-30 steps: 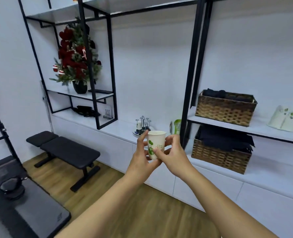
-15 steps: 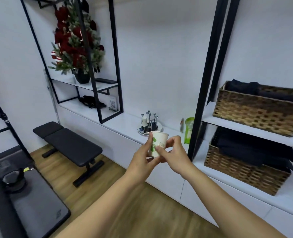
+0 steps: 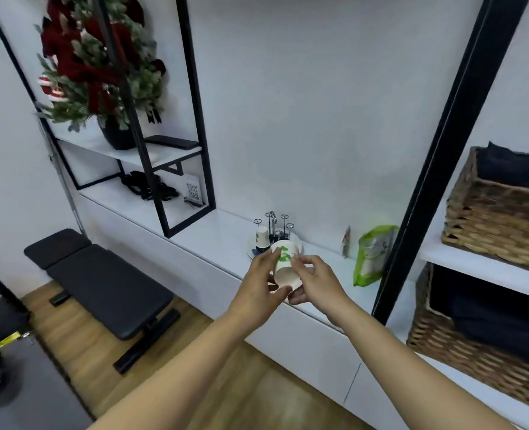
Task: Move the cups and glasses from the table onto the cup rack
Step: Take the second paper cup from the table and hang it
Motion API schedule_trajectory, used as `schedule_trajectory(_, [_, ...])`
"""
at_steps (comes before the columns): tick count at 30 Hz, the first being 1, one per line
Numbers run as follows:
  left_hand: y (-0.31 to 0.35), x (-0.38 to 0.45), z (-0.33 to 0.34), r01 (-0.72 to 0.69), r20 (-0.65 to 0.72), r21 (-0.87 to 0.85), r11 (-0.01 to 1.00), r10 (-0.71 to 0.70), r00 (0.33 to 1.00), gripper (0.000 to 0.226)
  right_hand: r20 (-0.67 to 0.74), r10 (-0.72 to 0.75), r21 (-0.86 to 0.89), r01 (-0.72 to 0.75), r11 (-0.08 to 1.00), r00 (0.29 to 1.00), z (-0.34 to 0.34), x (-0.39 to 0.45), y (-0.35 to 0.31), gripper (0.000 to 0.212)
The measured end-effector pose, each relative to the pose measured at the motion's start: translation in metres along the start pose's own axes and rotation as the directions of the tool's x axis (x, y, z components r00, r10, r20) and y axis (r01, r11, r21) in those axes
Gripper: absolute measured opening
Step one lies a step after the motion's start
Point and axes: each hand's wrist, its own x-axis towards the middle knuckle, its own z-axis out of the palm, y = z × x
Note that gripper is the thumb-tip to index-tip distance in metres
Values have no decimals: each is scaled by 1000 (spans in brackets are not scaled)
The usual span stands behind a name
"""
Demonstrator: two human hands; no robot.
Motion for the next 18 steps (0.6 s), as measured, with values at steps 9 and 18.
schedule_trajectory(9, [-86, 132, 4, 29, 43, 106, 994, -33, 999, 72, 81, 21, -155, -8, 988, 996, -8, 150, 31, 31])
schedule_trajectory(18, [-149, 280, 22, 32, 74, 103, 994, -40, 996, 47, 69, 71, -180, -58, 982, 995, -29, 317, 57, 17])
